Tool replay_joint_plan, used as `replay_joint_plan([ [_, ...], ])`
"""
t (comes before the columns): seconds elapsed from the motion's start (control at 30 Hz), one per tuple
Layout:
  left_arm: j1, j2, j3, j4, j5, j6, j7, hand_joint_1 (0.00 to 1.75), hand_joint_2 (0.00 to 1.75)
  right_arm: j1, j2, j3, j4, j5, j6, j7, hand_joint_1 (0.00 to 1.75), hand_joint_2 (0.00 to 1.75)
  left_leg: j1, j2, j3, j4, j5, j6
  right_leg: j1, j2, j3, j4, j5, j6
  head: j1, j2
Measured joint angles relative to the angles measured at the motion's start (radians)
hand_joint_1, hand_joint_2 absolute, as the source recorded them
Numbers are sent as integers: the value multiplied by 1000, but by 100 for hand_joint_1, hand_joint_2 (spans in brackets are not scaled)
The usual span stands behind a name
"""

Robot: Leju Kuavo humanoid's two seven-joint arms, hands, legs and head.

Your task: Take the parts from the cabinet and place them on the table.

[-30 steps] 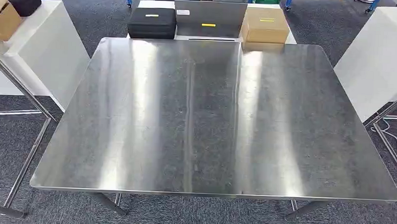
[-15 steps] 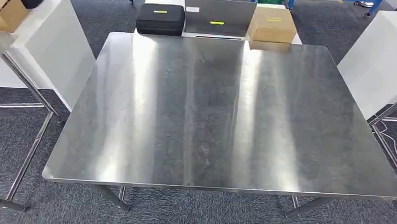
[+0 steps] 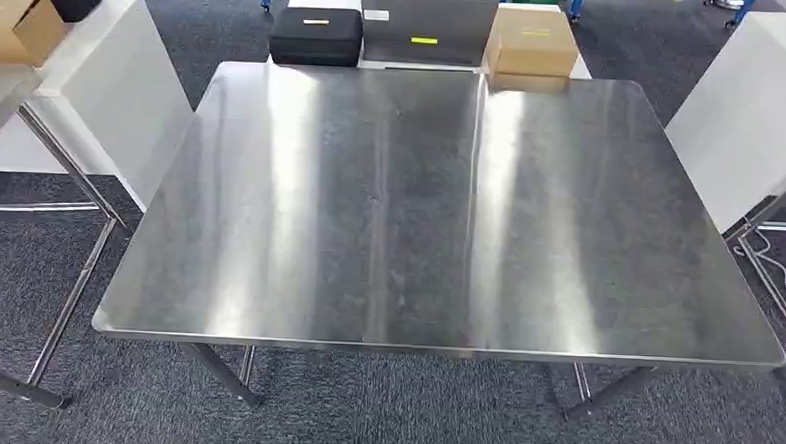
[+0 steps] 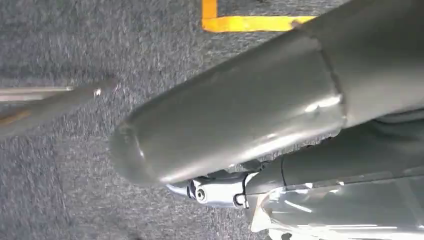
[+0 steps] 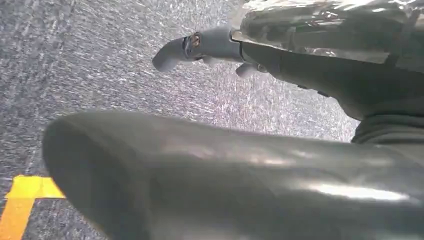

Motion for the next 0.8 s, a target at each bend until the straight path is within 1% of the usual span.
replay_joint_plan([
  [0.03, -1, 1, -2, 0, 0, 0, 0, 0, 0, 1, 0, 0, 0, 0, 0, 0, 0, 0, 2, 0, -27, 77, -54, -5, 1, -3, -1, 1, 5, -4, 0, 0],
  [0.07, -1, 1, -2, 0, 0, 0, 0, 0, 0, 2, 1, 0, 0, 0, 0, -1, 0, 0, 2, 0, -55, 166, -104, -11, 3, -5, -11, 3, 13, -5, 0, 0],
  [0.1, 0, 2, -3, 0, 0, -1, 1, 0, 0, 3, 2, 0, 0, 0, 0, -1, 0, 0, 3, 0, -67, 215, -126, -15, 4, -5, -20, 6, 18, -4, 0, 0],
  [0.13, 0, 2, -5, 0, 0, -1, 1, 0, 0, 6, 3, 0, 0, 0, 0, -1, 0, 0, 5, 0, -57, 221, -122, -18, 3, -5, -29, 10, 22, 0, 0, 0],
  [0.17, 0, 2, -6, 0, 0, -1, 1, 0, 0, 7, 5, 0, 0, 0, 0, -1, 0, 0, 8, 0, -32, 191, -103, -19, 3, -5, -37, 16, 24, 0, 0, 0],
  [0.2, 0, 2, -7, 0, -1, -1, 1, 0, 0, 7, 5, 0, 0, 0, 0, -1, 0, 0, 11, 1, 18, 120, -67, -19, 2, -5, -47, 24, 25, 1, 0, 0],
  [0.23, 0, 3, -8, 0, -2, -1, 1, 0, 0, 7, 6, 0, 0, -1, 0, -1, 0, 0, 13, 1, 62, 51, -40, -19, 1, -5, -53, 32, 25, 2, 0, 0],
  [0.27, -2, 3, -8, 0, -6, -1, 1, 0, 0, 6, 7, 0, 0, -3, 0, -1, 0, 0, 15, 0, 118, -42, -25, -17, 2, -5, -61, 43, 26, 4, -1, 0],
  [0.3, -6, 3, -9, 0, -7, -2, 1, 0, 0, 6, 6, 0, 0, -3, 0, -1, 0, 0, 7, -1, 119, -55, -33, -10, 13, -5, -70, 51, 26, 11, -1, 0],
  [0.33, -7, 3, -10, 0, -7, -2, 1, 0, 0, 5, 7, 0, 0, -5, 0, -1, 0, 0, 6, -3, 113, -53, -26, 1, 10, -5, -72, 51, 31, 18, 4, 0],
  [0.37, -6, 4, -12, 0, -7, -3, 1, 0, 0, 5, 7, 0, 0, -6, 0, -1, 0, 0, 1, -3, 110, -53, -22, 7, 10, -5, -75, 47, 37, 28, 2, 0],
  [0.4, -6, 4, -12, 0, -7, -4, 1, 0, 0, 6, 7, 0, 0, -6, 0, -1, 0, 0, -5, -3, 108, -53, -18, 16, 10, -5, -76, 41, 45, 39, 3, 0],
  [0.43, -6, 4, -13, 0, -7, -4, 1, 0, 0, 8, 7, 0, 0, -7, -1, -2, 0, 0, -4, -1, 103, -61, -5, 29, 15, -4, -81, 41, 51, 48, 2, 0],
  [0.47, -8, 3, -13, 0, -7, -5, 1, 0, 0, 7, 6, 0, 0, -7, -1, -2, 0, 0, 1, 4, 99, -67, 9, 41, 6, -3, -90, 60, 32, 48, 2, 0],
  [0.5, -9, 3, -14, -1, -7, -5, 1, 0, 0, 7, 8, 0, 0, -7, -1, -4, 0, 0, -1, 4, 88, -68, 16, 51, 7, 0, -109, 94, -7, 44, 6, 0],
  [0.53, -9, 5, -14, -1, -7, -5, 1, 0, 0, 7, 8, 0, 0, -7, -1, -5, 0, 0, -1, 5, 76, -68, 25, 58, 5, 0, -134, 166, -62, 37, 10, 0],
  [0.57, -8, 6, -14, -1, -6, -5, 1, 0, 0, 7, 7, 0, 0, -7, -1, -5, 0, 0, -2, 5, 65, -68, 33, 58, 3, 1, -159, 238, -103, 36, 10, 0],
  [0.6, -8, 7, -14, -1, -6, -5, 1, 0, 0, 7, 7, 0, 0, -7, -1, -5, 0, 0, -3, 5, 50, -67, 44, 58, 3, 2, -180, 316, -138, 40, 10, 0],
  [0.63, -8, 6, -14, -1, -5, -5, 0, 0, 0, 8, 7, 0, 0, -7, -1, -6, 0, 0, -3, 5, 38, -67, 53, 56, 3, 3, -179, 346, -142, 49, 10, 0],
  [0.67, -8, 6, -14, -1, -5, -5, 0, 0, 0, 8, 7, 0, 0, -7, -1, -8, 0, 0, -3, 5, 26, -66, 62, 54, 2, 2, -156, 332, -126, 59, 10, 0],
  [0.7, -8, 6, -15, -1, -4, -5, 0, 0, 0, 7, 7, 0, 0, -7, -1, -9, 0, 0, -3, 5, 16, -66, 70, 51, 0, 2, -115, 281, -100, 71, 11, 0],
  [0.73, -8, 5, -15, -1, -4, -5, 0, 0, 0, 6, 6, 0, 0, -7, -1, -12, 0, 0, -3, 4, 6, -66, 79, 47, 0, 2, -56, 197, -70, 79, 10, 0],
  [0.77, -8, 5, -15, -1, -4, -5, 0, 0, 0, 4, 5, 0, 0, -7, -1, -14, 0, 0, -2, 4, -1, -65, 87, 42, -4, 2, 8, 103, -56, 80, 11, 0],
  [0.8, -8, 6, -15, -2, -4, -5, -1, 0, 0, 2, 4, 0, 0, -7, -1, -18, 0, 0, -6, 3, -5, -63, 94, 34, -4, 4, 68, 14, -73, 72, 11, 0],
])
